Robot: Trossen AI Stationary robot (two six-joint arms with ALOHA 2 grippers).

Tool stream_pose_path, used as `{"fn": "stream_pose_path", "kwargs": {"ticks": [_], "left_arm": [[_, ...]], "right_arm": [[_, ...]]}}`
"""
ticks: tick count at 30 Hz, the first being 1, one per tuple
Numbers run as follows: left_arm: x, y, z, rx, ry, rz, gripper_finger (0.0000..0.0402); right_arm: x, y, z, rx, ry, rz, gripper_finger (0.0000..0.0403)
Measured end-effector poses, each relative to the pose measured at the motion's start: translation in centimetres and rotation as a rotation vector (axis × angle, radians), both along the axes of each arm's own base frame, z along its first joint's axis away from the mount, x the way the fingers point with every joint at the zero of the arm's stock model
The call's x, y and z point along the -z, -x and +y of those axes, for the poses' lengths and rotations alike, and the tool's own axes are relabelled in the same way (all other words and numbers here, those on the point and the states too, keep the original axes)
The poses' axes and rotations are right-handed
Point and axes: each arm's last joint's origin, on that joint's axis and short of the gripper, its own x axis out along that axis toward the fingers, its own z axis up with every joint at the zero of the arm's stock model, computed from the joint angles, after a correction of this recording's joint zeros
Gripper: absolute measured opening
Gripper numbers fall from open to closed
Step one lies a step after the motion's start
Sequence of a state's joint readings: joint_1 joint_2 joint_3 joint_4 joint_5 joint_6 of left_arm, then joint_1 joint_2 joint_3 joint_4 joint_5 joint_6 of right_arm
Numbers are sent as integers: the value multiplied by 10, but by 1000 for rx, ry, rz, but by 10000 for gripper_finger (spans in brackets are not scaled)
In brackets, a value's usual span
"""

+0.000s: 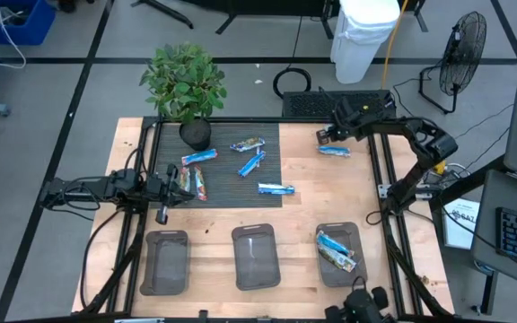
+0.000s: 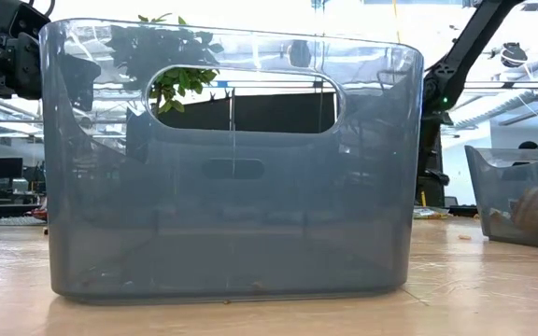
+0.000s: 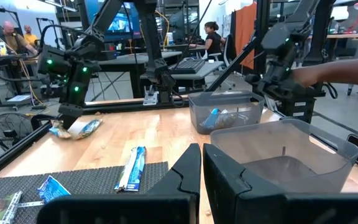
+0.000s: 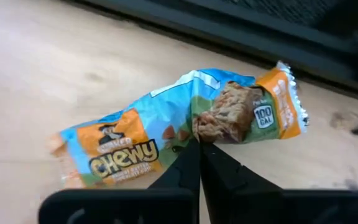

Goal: Pick and place Granola Bars by type
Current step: Put the yellow granola bar into the right black bin

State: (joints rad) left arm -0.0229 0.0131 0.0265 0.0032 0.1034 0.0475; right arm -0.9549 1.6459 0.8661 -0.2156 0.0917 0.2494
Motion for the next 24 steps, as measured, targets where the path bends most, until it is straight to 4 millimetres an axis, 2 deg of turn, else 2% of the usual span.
{"fn": "stream_pose_path", "kwargs": {"ticks": [9, 17, 24], "left_arm": [[0, 0, 0, 0, 0, 0, 26], [0, 0, 0, 0, 0, 0, 26], [0, 0, 0, 0, 0, 0, 26]], "right_arm": [[-50, -21, 32, -171, 126, -132, 0], [-94, -36, 78, -344, 242, -241, 0], [-118, -42, 120, -478, 268, -322, 0]]}}
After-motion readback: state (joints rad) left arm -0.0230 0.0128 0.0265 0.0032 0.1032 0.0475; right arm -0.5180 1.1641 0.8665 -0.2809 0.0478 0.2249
